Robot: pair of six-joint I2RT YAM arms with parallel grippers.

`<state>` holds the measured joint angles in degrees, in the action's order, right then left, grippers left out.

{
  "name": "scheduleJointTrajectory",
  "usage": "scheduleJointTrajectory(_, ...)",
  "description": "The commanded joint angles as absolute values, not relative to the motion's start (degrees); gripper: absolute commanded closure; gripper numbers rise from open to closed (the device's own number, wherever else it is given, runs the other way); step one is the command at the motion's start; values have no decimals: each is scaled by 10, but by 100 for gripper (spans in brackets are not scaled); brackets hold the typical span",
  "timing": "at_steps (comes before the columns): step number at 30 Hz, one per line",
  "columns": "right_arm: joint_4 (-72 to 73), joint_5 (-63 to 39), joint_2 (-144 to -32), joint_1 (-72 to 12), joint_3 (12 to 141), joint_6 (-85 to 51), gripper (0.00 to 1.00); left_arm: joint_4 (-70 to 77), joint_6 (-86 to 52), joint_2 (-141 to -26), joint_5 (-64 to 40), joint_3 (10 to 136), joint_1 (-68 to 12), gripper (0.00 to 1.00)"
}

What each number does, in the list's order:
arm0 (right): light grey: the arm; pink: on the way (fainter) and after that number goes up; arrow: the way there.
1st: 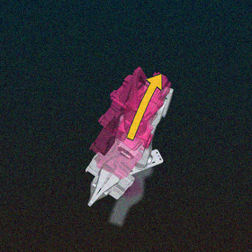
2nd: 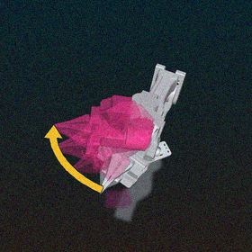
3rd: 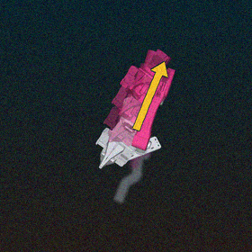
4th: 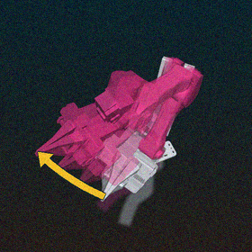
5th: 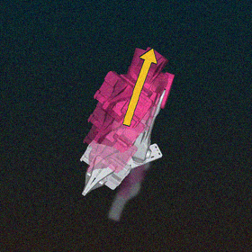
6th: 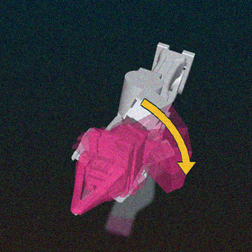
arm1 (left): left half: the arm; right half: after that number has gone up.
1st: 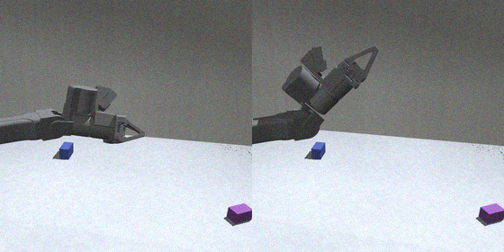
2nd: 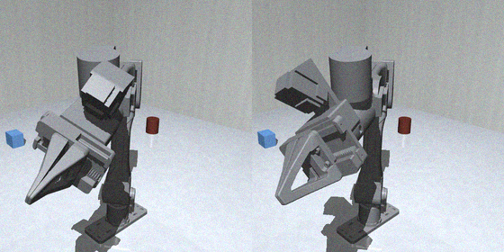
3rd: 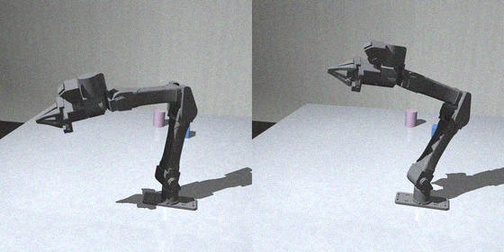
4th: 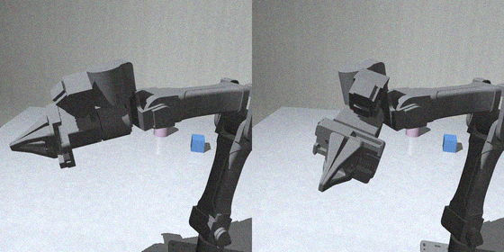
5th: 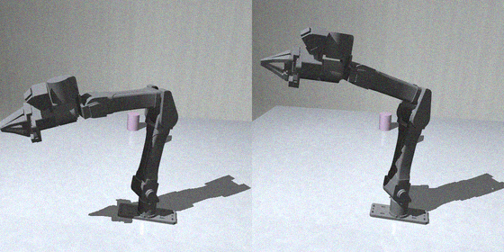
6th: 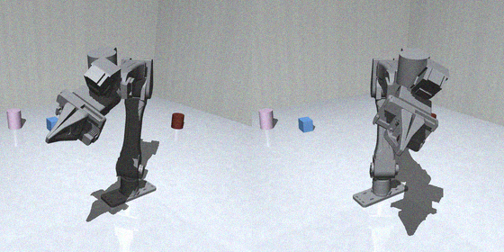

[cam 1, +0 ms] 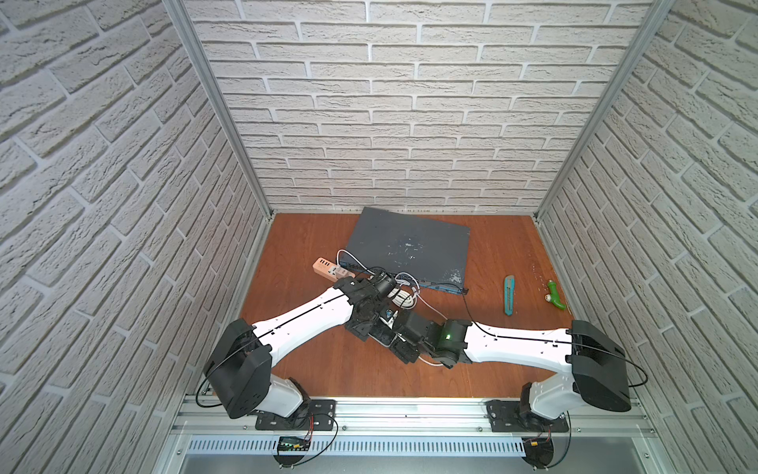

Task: Plug the charging cable into the phone
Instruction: Insert the charging cable into the phone.

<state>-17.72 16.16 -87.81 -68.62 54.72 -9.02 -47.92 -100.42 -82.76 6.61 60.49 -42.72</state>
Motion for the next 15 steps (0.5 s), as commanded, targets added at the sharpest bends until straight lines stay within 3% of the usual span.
scheduleJointTrajectory(1, -156, 178, -860, -683, 553, -94, 4, -490, -1003, -809, 65, 605, -426, 100)
scheduleJointTrajectory(2, -157, 179, -860, -684, 553, -94, 0, -491, -1002, -809, 65, 604, -427, 100)
scheduleJointTrajectory(15, -178, 181, -827, -682, 539, -98, 1, -501, -1001, -795, 68, 601, -417, 100)
